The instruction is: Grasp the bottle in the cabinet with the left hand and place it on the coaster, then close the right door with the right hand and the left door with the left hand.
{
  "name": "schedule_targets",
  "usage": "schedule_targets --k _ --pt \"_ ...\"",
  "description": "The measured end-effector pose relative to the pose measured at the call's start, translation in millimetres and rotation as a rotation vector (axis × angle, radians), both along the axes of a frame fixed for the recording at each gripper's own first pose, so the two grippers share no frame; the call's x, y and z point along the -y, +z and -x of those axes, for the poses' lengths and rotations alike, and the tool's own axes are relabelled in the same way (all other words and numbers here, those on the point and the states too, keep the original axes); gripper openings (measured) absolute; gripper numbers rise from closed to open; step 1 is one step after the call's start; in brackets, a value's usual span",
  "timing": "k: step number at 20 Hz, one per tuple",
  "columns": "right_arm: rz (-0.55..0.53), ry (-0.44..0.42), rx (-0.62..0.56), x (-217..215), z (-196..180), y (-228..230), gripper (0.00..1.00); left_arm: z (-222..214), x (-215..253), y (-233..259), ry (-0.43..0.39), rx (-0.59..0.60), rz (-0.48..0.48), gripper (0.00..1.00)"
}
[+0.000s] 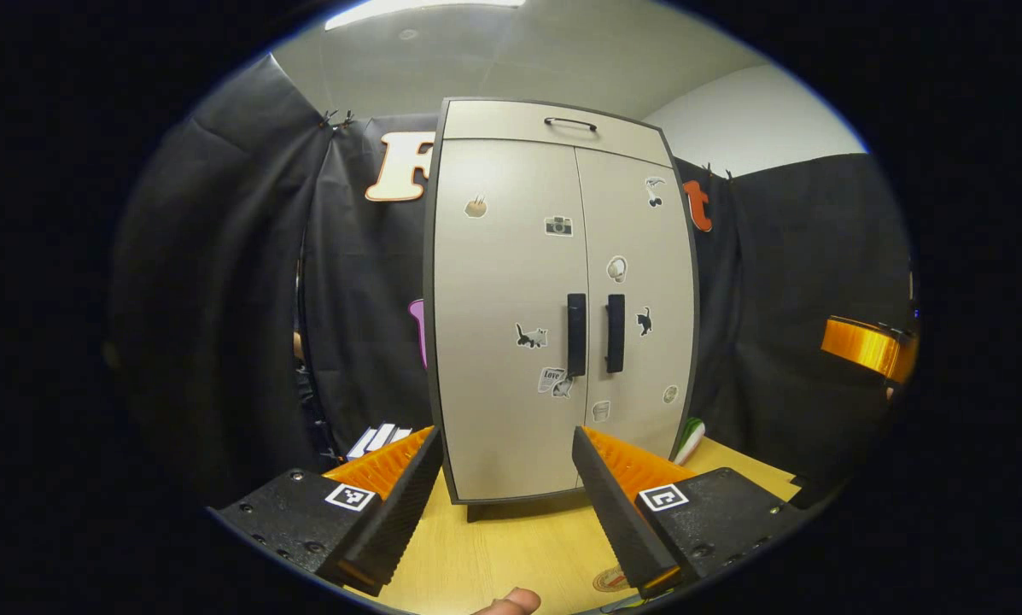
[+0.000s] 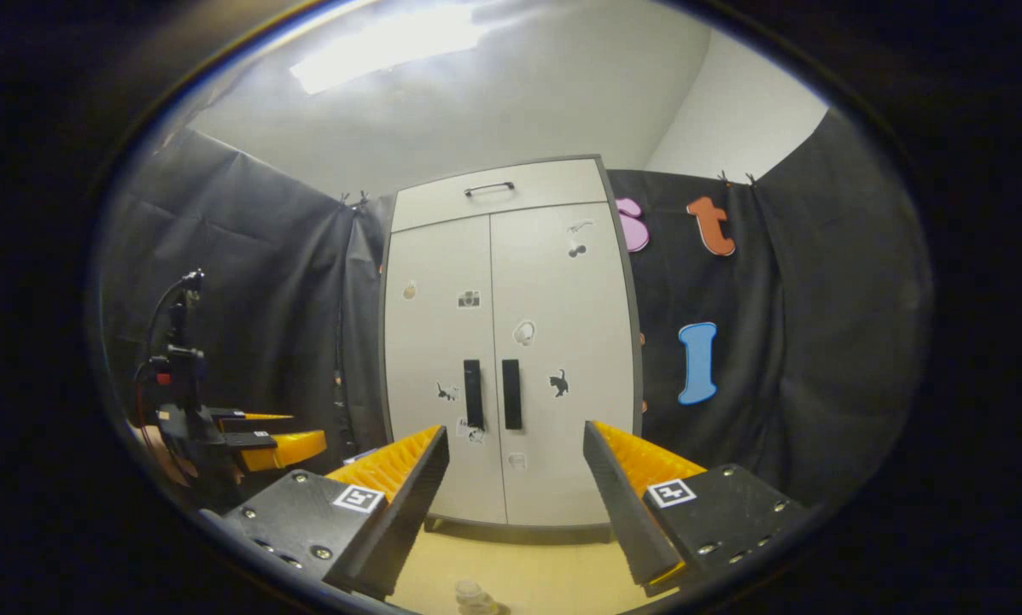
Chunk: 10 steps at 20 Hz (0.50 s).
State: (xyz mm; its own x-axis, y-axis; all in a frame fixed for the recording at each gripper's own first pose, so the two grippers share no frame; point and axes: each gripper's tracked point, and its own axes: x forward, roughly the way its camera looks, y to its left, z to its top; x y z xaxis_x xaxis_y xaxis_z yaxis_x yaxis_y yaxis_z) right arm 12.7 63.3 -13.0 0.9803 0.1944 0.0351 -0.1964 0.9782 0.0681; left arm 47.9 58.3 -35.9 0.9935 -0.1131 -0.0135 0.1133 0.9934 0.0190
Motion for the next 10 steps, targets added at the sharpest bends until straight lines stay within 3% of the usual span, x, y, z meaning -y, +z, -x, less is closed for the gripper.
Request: schedule_targets --k 4,8,9,10 --pt "0.001 -0.040 0.011 2 1 4 0.96 -12 4 -6 -0.045 -0.005 0.019 0.94" --pt "0.025 -0.060 0.027 -5 1 1 0.96 -18 11 -10 -0.080 -0.001 -0.002 0.96" --pt "0.035 -0.068 0.021 -6 1 0 0.96 -19 14 -10 -0.091 0.003 -0.001 0.93" --pt "0.042 -0.077 0.018 -8 3 -2 0.96 -20 18 -7 -0.105 0.011 0.006 0.96"
